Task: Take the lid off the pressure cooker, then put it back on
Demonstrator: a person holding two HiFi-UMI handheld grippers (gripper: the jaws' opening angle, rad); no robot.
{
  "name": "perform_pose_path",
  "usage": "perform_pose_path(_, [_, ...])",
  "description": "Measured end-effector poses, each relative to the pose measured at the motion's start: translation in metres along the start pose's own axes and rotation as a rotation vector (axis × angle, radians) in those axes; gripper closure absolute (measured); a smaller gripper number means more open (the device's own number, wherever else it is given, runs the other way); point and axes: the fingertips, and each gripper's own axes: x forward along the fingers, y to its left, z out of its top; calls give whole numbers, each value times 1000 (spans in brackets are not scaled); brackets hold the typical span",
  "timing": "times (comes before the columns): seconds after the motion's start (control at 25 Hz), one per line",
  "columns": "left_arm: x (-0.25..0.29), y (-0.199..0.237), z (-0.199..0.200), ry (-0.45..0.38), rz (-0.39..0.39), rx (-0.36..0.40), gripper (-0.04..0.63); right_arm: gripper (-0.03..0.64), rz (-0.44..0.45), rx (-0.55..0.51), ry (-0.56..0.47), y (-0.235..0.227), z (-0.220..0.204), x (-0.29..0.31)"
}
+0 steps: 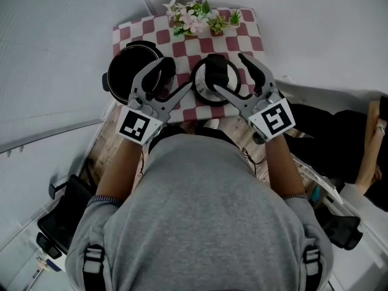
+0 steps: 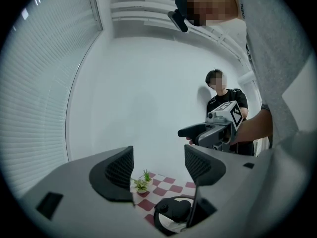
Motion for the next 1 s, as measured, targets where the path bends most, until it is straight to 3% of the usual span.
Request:
perform_pose_path(0.32, [20, -9, -15, 62, -38, 20, 261, 218, 22, -35, 37, -7, -12, -3])
perform_pose_path(0.76, [73, -47, -120, 424, -304, 119, 259, 219, 123, -27, 276, -16, -86, -8])
perform_pose_path(1.0, [90, -62, -167, 573, -395, 173, 260, 225, 173, -65, 347, -20, -117, -6])
